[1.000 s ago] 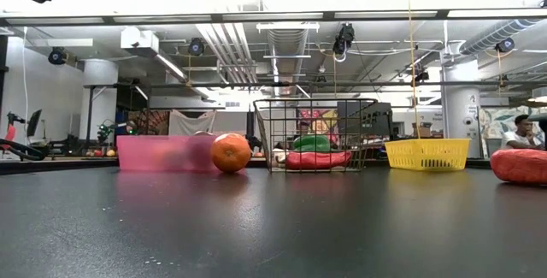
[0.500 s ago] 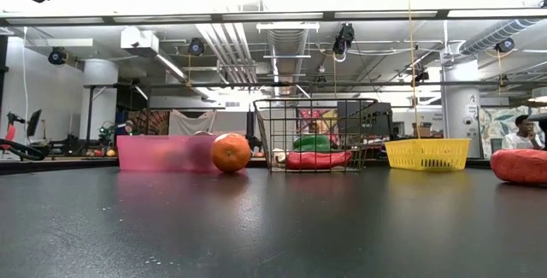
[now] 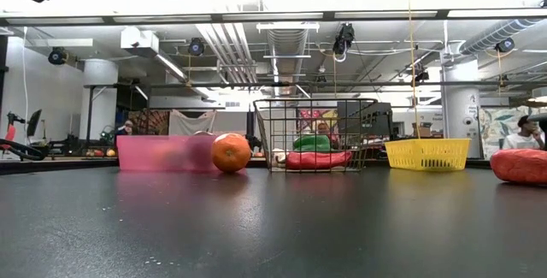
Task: Sort produce into baskets
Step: Put the red tomato into the red bin
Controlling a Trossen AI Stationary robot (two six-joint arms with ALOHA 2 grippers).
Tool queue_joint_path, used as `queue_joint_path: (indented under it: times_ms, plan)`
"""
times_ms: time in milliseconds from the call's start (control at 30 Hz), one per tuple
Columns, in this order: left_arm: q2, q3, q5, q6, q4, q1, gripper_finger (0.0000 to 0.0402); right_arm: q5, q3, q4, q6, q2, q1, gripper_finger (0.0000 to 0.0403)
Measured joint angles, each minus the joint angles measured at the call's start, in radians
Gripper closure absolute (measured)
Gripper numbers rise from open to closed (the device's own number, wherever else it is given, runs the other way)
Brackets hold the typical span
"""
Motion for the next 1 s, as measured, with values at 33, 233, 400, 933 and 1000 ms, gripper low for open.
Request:
queue_joint_path:
  times_ms: [33, 233, 400, 933, 1000]
  plan:
    - [0.0, 0.0, -0.004, 0.015, 0.0, 0.001, 0.01, 0.0, 0.0, -0.015, 0.014, -0.006, -0.001, 0.0112]
    - [-0.001, 0.0, -0.006, 0.113, -0.006, 0.003, 0.0079, 0.002, -0.001, -0.147, 0.118, -0.079, -0.001, 0.0112]
    - [-0.002, 0.001, -0.002, 0.18, -0.011, 0.012, 0.0078, 0.001, -0.001, -0.321, 0.267, -0.176, -0.001, 0.0113]
    - [0.049, 0.077, -0.212, 0.664, -0.192, 0.011, 0.0077, 0.018, -0.007, -0.881, 0.708, -0.313, -0.016, 0.0113]
    - [0.088, 0.103, -0.214, 0.677, -0.192, 0.012, 0.0077, 0.043, -0.008, -0.885, 0.708, -0.304, -0.016, 0.0113]
